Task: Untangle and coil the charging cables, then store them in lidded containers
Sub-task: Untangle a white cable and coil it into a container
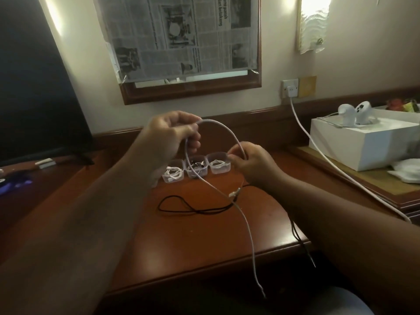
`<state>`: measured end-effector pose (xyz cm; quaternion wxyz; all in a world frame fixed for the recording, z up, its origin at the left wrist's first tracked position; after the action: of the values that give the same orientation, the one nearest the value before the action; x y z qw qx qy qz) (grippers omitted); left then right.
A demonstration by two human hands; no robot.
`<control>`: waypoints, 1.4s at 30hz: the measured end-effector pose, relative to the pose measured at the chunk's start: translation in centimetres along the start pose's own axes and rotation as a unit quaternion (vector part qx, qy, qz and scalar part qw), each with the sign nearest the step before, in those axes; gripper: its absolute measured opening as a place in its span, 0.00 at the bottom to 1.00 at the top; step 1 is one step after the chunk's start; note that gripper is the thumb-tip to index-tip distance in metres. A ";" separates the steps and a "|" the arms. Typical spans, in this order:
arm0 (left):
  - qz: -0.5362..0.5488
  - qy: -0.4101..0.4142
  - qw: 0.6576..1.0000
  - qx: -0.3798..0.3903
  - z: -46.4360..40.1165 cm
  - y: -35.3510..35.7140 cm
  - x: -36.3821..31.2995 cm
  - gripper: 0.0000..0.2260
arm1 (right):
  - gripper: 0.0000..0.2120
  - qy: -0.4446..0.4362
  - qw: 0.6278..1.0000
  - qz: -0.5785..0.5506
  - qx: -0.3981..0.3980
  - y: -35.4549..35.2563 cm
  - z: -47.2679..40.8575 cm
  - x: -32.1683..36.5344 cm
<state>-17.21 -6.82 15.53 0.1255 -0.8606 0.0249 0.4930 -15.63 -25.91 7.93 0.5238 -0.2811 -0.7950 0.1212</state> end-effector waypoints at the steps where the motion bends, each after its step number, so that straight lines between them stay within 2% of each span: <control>1: 0.033 -0.010 0.999 -0.017 -0.2 -0.8 0.2 0.07 | 0.09 0.048 0.997 -0.063 0.014 0.0 0.1 -1.2; 3: 0.049 -0.052 0.997 -0.012 -0.4 -1.7 1.2 0.08 | 0.18 0.137 0.974 -0.166 0.069 0.4 0.4 -2.8; 5: 0.001 -0.111 0.993 0.043 0.0 -1.3 2.7 0.08 | 0.21 0.166 0.965 -0.163 0.123 0.9 0.5 -2.9; 8: -0.077 -0.165 0.970 0.160 1.1 1.1 4.9 0.11 | 0.17 0.154 0.970 -0.059 0.178 1.9 0.6 -1.6; 10: -0.097 -0.155 0.960 0.211 1.6 2.7 5.6 0.10 | 0.12 0.132 0.964 -0.063 0.220 2.7 0.8 -0.2; 13: -0.089 -0.100 0.973 0.189 0.8 3.1 5.9 0.09 | 0.09 0.132 0.941 -0.127 0.284 3.6 1.6 0.9; 16: -0.004 -0.067 0.995 0.074 -0.4 1.5 6.3 0.11 | 0.16 0.154 0.923 -0.169 0.309 4.0 2.4 0.6; 17: 0.028 -0.072 0.997 0.032 -0.5 0.9 6.8 0.11 | 0.19 0.164 0.905 -0.219 0.325 4.2 2.9 0.9; 18: 0.050 -0.083 0.995 0.001 -0.4 0.7 7.4 0.11 | 0.20 0.172 0.870 -0.298 0.353 4.3 3.3 1.8; 21: 0.108 -0.132 0.985 -0.004 1.4 2.8 9.4 0.15 | 0.17 0.147 0.691 -0.560 0.433 3.6 3.8 6.1; 22: 0.124 -0.144 0.982 0.005 2.5 3.9 9.7 0.14 | 0.17 0.136 0.659 -0.607 0.422 3.2 3.4 7.1; 23: 0.136 -0.148 0.979 0.010 3.5 4.9 9.9 0.12 | 0.17 0.130 0.658 -0.628 0.394 3.0 2.7 7.5; 24: 0.150 -0.150 0.977 0.010 4.5 5.8 9.9 0.09 | 0.17 0.127 0.686 -0.622 0.355 3.0 2.0 7.3; 26: 0.172 -0.159 0.972 0.017 6.2 7.2 9.7 0.10 | 0.17 0.086 0.794 -0.537 0.272 2.5 0.6 6.2; 27: 0.166 -0.163 0.972 0.026 6.7 7.5 9.8 0.12 | 0.16 0.041 0.865 -0.442 0.235 2.1 0.2 5.8; 28: 0.148 -0.169 0.974 0.038 6.9 7.6 9.8 0.12 | 0.13 -0.021 0.933 -0.297 0.202 1.7 0.0 5.7; 29: 0.118 -0.170 0.977 0.050 6.9 7.2 9.8 0.10 | 0.10 -0.086 0.972 -0.124 0.178 1.6 0.3 5.9; 30: 0.078 -0.161 0.981 0.071 6.8 6.6 9.7 0.08 | 0.08 -0.128 0.976 0.034 0.174 2.0 0.5 5.8; 31: 0.017 -0.127 0.987 0.097 6.5 5.8 9.5 0.06 | 0.08 -0.147 0.958 0.158 0.191 2.8 0.9 5.3; 32: -0.078 -0.061 0.987 0.127 6.1 4.9 9.1 0.05 | 0.11 -0.147 0.935 0.238 0.219 3.5 1.4 4.5; 33: -0.181 0.021 0.971 0.155 5.6 4.2 8.5 0.05 | 0.12 -0.132 0.922 0.263 0.253 4.2 1.8 3.8; 34: -0.264 0.092 0.943 0.181 5.4 3.8 8.2 0.06 | 0.12 -0.107 0.921 0.246 0.284 4.6 2.3 3.3; 35: -0.301 0.137 0.924 0.191 5.3 3.6 8.0 0.06 | 0.11 -0.074 0.928 0.199 0.306 4.8 2.5 3.0; 36: -0.306 0.156 0.921 0.182 5.1 3.4 7.7 0.04 | 0.11 -0.036 0.937 0.145 0.316 4.9 2.7 2.9; 37: -0.304 0.168 0.924 0.158 4.9 3.0 7.4 0.02 | 0.13 0.000 0.943 0.101 0.317 4.9 2.6 2.6; 39: -0.290 0.172 0.934 0.120 4.3 2.6 6.8 0.04 | 0.16 0.053 0.942 0.049 0.327 5.0 2.8 2.0; 42: -0.223 0.109 0.962 0.111 3.1 1.5 7.3 0.09 | 0.20 0.107 0.913 0.010 0.393 5.4 3.4 1.2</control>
<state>-16.33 -6.99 7.55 0.3233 -0.8736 -0.0991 0.3499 -17.27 -20.52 4.78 0.6726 -0.0718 -0.6194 0.3985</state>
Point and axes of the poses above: each hand's wrist, its own z-axis away from the middle knuckle, its own y-axis out of the palm, x = y × z, the point moved 7 cm from there along -z, towards the middle knuckle, and after that the axes turned 6 degrees about y, right-handed, at the moved point
